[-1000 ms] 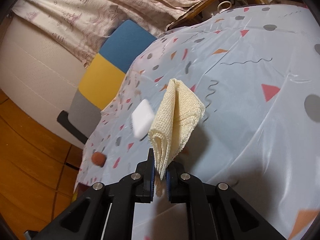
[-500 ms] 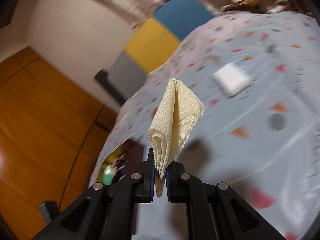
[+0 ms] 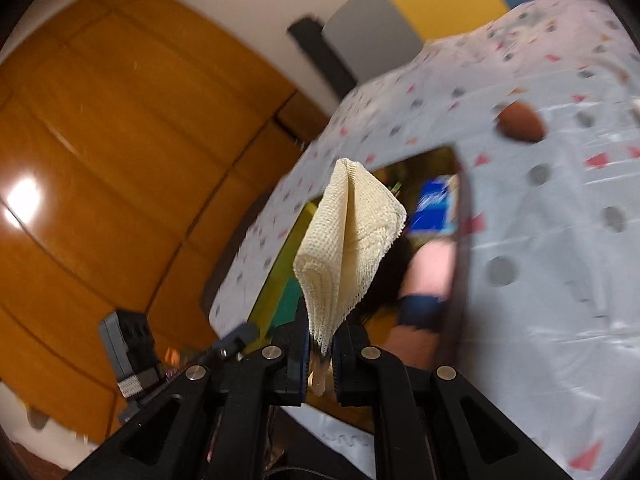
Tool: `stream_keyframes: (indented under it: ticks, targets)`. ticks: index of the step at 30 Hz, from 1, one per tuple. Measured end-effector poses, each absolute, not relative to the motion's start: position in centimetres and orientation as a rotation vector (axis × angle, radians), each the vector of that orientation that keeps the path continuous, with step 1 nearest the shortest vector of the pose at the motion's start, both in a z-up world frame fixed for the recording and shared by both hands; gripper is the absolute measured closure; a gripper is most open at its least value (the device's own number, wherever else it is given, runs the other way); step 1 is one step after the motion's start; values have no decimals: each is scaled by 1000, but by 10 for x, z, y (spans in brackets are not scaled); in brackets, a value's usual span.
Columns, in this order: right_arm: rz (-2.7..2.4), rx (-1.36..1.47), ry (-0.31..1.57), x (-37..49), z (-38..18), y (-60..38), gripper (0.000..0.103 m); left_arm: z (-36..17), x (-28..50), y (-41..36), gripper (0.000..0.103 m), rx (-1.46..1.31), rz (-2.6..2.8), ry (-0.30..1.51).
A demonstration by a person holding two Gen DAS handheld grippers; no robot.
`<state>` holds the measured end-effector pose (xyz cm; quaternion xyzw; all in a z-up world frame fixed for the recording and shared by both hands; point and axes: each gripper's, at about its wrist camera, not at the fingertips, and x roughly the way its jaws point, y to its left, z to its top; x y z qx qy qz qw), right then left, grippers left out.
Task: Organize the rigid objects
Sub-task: 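Carry the beige cloth into the gold tray and open the right tool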
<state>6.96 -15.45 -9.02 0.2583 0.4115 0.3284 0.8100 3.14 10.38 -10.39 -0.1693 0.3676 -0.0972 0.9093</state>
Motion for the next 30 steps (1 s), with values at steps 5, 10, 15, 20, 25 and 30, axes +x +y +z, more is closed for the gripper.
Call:
stream_keyframes:
  ticks: [5, 10, 15, 20, 25, 30]
  targets:
    - [739, 460, 997, 81, -112, -114, 90, -104, 29, 118, 40, -377, -166, 746]
    - [664, 406, 1097, 93, -134, -102, 68, -104, 28, 123, 40, -384, -159, 742]
    - [588, 353, 961, 81, -106, -118, 25, -105, 28, 123, 40, -393, -156, 742]
    - [528, 310, 841, 74, -82, -138, 25, -106, 29, 119, 40, -389, -164, 748]
    - [545, 248, 887, 80, -84, -117, 71, -105, 30, 111, 40, -372, -175, 752]
    - [520, 166, 1004, 79, -105, -101, 77, -105, 31, 108, 40, -362, -179, 757]
